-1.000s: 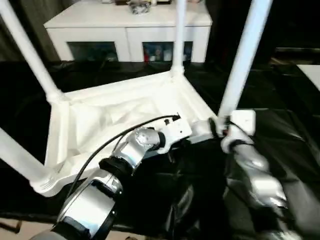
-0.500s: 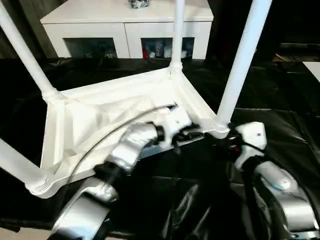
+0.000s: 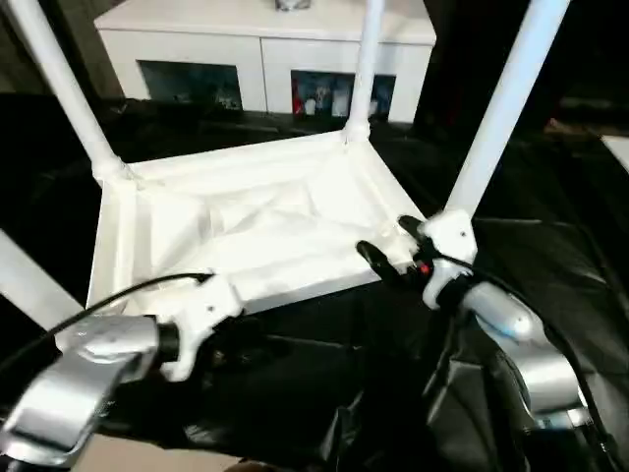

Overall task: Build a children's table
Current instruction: Rotate leg to tighten, then rotate table base

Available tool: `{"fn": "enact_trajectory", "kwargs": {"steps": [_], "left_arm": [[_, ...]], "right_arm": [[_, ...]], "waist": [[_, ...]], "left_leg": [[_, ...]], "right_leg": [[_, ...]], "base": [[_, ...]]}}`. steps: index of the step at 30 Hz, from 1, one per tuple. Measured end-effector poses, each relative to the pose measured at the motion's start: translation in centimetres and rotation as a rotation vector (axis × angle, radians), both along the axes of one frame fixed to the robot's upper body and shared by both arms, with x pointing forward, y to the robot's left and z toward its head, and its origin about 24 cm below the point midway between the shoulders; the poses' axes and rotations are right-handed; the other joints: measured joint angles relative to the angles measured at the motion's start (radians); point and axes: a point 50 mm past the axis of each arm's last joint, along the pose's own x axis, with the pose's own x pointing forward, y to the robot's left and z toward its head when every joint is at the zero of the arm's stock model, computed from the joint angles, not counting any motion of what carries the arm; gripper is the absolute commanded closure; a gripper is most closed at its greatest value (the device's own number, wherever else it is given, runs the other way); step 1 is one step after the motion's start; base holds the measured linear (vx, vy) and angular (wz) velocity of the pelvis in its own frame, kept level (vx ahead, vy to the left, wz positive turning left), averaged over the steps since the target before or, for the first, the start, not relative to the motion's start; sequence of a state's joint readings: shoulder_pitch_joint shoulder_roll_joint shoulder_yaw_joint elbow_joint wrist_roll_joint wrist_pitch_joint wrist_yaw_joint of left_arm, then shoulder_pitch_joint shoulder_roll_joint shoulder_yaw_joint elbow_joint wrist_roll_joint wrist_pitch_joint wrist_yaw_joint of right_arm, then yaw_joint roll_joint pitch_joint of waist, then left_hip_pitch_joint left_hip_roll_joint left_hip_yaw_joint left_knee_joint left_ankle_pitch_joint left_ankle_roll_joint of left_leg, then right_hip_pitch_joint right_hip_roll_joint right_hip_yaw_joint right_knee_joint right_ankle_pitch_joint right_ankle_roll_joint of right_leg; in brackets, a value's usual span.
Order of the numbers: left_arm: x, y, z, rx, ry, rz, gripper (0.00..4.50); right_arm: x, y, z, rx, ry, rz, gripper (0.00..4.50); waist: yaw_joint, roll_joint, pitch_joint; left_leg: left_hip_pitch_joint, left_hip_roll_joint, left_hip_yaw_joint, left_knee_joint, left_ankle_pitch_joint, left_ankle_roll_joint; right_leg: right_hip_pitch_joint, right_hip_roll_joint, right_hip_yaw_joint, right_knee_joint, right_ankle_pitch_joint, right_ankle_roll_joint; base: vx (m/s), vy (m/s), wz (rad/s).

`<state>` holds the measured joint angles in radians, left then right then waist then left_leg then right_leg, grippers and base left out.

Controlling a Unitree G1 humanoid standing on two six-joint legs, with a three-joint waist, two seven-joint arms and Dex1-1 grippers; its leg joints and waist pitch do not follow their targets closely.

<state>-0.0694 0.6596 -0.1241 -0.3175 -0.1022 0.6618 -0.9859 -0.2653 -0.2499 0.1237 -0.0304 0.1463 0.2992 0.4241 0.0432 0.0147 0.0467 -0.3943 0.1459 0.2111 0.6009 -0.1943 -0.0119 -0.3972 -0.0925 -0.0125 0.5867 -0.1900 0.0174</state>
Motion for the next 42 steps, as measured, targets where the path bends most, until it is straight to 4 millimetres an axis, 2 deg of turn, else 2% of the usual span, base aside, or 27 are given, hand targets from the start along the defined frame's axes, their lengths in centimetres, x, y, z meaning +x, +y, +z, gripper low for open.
{"fn": "enact_trajectory", "kwargs": {"steps": [2, 3, 4, 7, 15, 19, 20, 23, 26, 29, 32, 34, 36, 39, 42], "left_arm": [[-0.2, 1.2, -0.3, 0.071, 0.004, 0.093, 1.73], [-0.3, 1.6, -0.5, 0.096, 0.007, 0.137, 1.46], [-0.3, 1.8, -0.8, 0.116, 0.011, 0.169, 1.46], [-0.5, 2.4, -1.6, 0.156, 0.013, 0.269, 1.31], [-0.4, 1.9, -2.4, 0.139, -0.041, 0.323, 0.54], [0.1, 1.8, -2.5, 0.147, -0.092, 0.354, 0.33], [0.3, 1.6, -2.5, 0.147, -0.116, 0.355, 0.14], [0.3, 0.8, -2.5, 0.1, -0.154, 0.324, 0.05], [-0.1, -0.5, -2.2, 0.016, -0.167, 0.258, 0.02], [-1.3, -1.5, -2.2, -0.055, -0.128, 0.191, 0.02], [-1.9, -1.6, -2.3, -0.097, -0.098, 0.158, 0.02], [-2.2, -1.1, -2.3, -0.112, -0.087, 0.161, 0.02], [-2.9, 0.0, -2.3, -0.126, -0.069, 0.177, 0.02], [-3.5, 1.5, -2.0, -0.174, -0.044, 0.216, 0.02], [-4.1, 2.7, -1.7, -0.232, -0.021, 0.247, 0.02]], "right_arm": [[1.1, 0.4, 0.0, -0.006, 0.006, -0.011, 0.54], [1.6, 0.4, 0.0, -0.013, 0.008, -0.028, 0.54], [2.0, 0.4, 0.0, -0.015, 0.008, -0.052, 0.54], [3.6, -0.3, -0.1, -0.03, 0.014, -0.174, 0.54], [5.4, -2.8, -0.3, -0.003, 0.031, -0.378, 0.54], [5.9, -4.9, -0.5, 0.0, 0.031, -0.489, 0.54], [6.0, -5.7, -0.5, -0.007, 0.033, -0.524, 0.54], [5.9, -8.5, -0.6, -0.026, 0.036, -0.627, 0.54], [5.9, -10.6, -0.6, -0.04, 0.035, -0.701, 0.54], [5.7, -12.9, -0.6, -0.062, 0.036, -0.761, 0.54], [5.8, -14.2, -0.4, -0.067, 0.028, -0.788, 0.54], [6.0, -14.0, 0.0, -0.053, 0.011, -0.753, 0.54], [6.2, -12.9, 0.6, -0.017, -0.014, -0.645, 0.54], [6.4, -9.7, 0.9, 0.031, -0.038, -0.465, 0.54], [5.8, -7.0, -0.3, 0.037, -0.016, -0.335, 0.54]], "waist": [[-0.009, -0.008, 0.002], [-0.01, -0.011, 0.004], [-0.011, -0.014, 0.004], [-0.011, -0.016, 0.004], [0.018, -0.02, 0.002], [0.033, -0.02, 0.002], [0.039, -0.02, 0.002], [0.052, -0.021, 0.002], [0.051, -0.021, 0.002], [0.046, -0.021, 0.002], [0.04, -0.021, 0.002], [0.033, -0.021, 0.002], [0.014, -0.021, 0.002], [-0.004, -0.021, 0.002], [-0.007, -0.022, 0.002]], "left_leg": [[0.002, 0.0, 0.0, 0.0, 0.001, -0.002], [0.003, 0.0, 0.0, 0.0, 0.002, -0.003], [0.003, 0.0, 0.0, 0.0, 0.003, -0.004], [0.004, 0.001, -0.001, 0.0, 0.003, -0.005], [0.005, 0.001, -0.002, 0.0, 0.004, -0.006], [0.005, 0.001, -0.002, 0.0, 0.004, -0.006], [0.004, 0.001, -0.002, 0.0, 0.004, -0.005], [0.002, 0.001, -0.001, 0.001, 0.005, -0.003], [0.0, 0.001, 0.0, 0.002, 0.008, 0.001], [-0.001, 0.001, 0.0, 0.002, 0.008, 0.001], [-0.001, 0.002, 0.0, 0.002, 0.008, 0.001], [-0.001, 0.003, 0.0, 0.002, 0.008, 0.0], [-0.001, 0.004, 0.0, 0.002, 0.008, 0.0], [-0.001, 0.005, -0.001, 0.002, 0.008, -0.001], [0.0, 0.006, -0.001, 0.002, 0.008, -0.001]], "right_leg": [[-0.001, 0.0, 0.001, 0.005, 0.0, 0.0], [-0.001, 0.0, 0.001, 0.006, 0.0, 0.0], [-0.003, 0.0, 0.001, 0.008, 0.0, 0.001], [-0.002, 0.001, 0.0, 0.01, 0.0, 0.0], [0.001, 0.001, 0.0, 0.011, 0.0, 0.0], [0.001, 0.001, 0.0, 0.01, -0.001, 0.002], [0.001, 0.001, 0.0, 0.01, -0.001, 0.002], [0.002, 0.0, 0.001, 0.009, -0.002, 0.004], [0.008, 0.0, 0.0, 0.009, -0.002, 0.005], [0.008, -0.001, 0.0, 0.01, -0.004, 0.007], [0.006, 0.0, 0.0, 0.011, -0.004, 0.008], [0.005, 0.0, 0.0, 0.014, -0.005, 0.009], [0.003, 0.001, -0.001, 0.015, -0.005, 0.009], [0.0, 0.001, -0.002, 0.018, -0.005, 0.009], [-0.001, 0.001, -0.001, 0.019, -0.005, 0.009]], "base": [[0.0, 0.0, 0.0], [0.0, 0.0, 0.0], [0.0, 0.0, 0.0], [0.0, 0.0, 0.0], [0.0, 0.0, 0.0], [0.0, 0.0, 0.0], [0.0, 0.0, 0.0], [0.0, 0.0, 0.0], [0.0, 0.0, 0.0], [0.0, 0.0, 0.0], [0.0, 0.0, 0.0], [0.0, 0.0, 0.0], [0.0, 0.0, 0.0], [0.0, 0.0, 0.0], [0.0, 0.0, 0.0]]}}
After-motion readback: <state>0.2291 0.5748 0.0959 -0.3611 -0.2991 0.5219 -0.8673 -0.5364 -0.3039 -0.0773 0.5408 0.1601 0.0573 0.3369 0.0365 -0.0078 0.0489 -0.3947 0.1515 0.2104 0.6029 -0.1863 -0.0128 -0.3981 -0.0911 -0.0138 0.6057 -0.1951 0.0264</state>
